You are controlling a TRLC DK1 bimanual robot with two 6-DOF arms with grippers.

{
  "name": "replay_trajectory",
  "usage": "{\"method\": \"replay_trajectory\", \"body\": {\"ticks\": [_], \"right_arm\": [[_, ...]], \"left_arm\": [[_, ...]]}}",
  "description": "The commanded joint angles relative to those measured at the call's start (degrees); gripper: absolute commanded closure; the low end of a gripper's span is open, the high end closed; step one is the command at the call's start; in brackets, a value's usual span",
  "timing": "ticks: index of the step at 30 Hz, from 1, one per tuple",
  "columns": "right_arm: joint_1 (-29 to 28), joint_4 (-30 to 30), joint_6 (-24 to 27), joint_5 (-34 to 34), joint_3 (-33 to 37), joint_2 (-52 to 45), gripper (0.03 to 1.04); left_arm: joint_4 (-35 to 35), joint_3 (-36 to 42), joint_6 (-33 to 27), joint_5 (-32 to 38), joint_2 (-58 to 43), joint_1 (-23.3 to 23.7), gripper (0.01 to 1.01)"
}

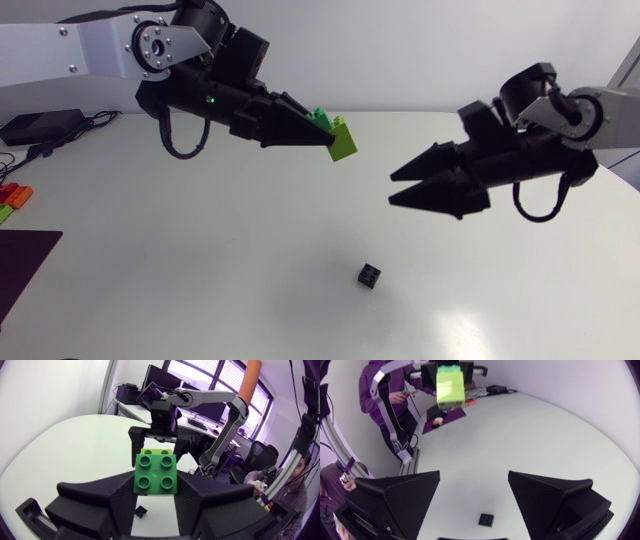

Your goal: Disassemble duplo

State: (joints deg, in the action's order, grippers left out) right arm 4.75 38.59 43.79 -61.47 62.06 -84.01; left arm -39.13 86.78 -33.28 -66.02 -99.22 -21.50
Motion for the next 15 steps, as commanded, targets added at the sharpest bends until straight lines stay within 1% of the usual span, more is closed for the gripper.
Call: {"method": "replay_trajectory", "body": {"ticks": [1, 3, 5, 7, 12, 15], "right_arm": [[-1.24, 3.6, 1.47, -4.8, 2.89, -2.74, 0.07], [-1.68, 5.01, 0.59, -8.49, 4.91, -4.06, 0.07], [-1.41, 6.24, 0.24, -10.07, 6.32, -4.32, 0.07], [-0.71, 6.24, -1.43, -11.3, 7.37, -4.32, 0.07], [0.78, 4.92, -6.26, -12.44, 10.18, -4.5, 0.07], [2.54, 4.65, -7.49, -12.44, 11.15, -4.41, 0.07]], "left_arm": [[0.02, -1.53, 1.37, -2.45, 0.08, 0.31, 0.816], [0.29, -1.53, 1.64, -3.15, -0.1, 0.31, 0.816], [0.64, -1.44, 1.99, -3.41, -0.27, 0.23, 0.816], [0.73, -1.44, 2.16, -3.68, -0.62, -0.04, 0.816], [1.78, -0.65, 3.39, -4.03, -1.5, -0.48, 0.816], [2.05, -0.65, 3.39, -4.38, -2.21, -1.09, 0.816]]}}
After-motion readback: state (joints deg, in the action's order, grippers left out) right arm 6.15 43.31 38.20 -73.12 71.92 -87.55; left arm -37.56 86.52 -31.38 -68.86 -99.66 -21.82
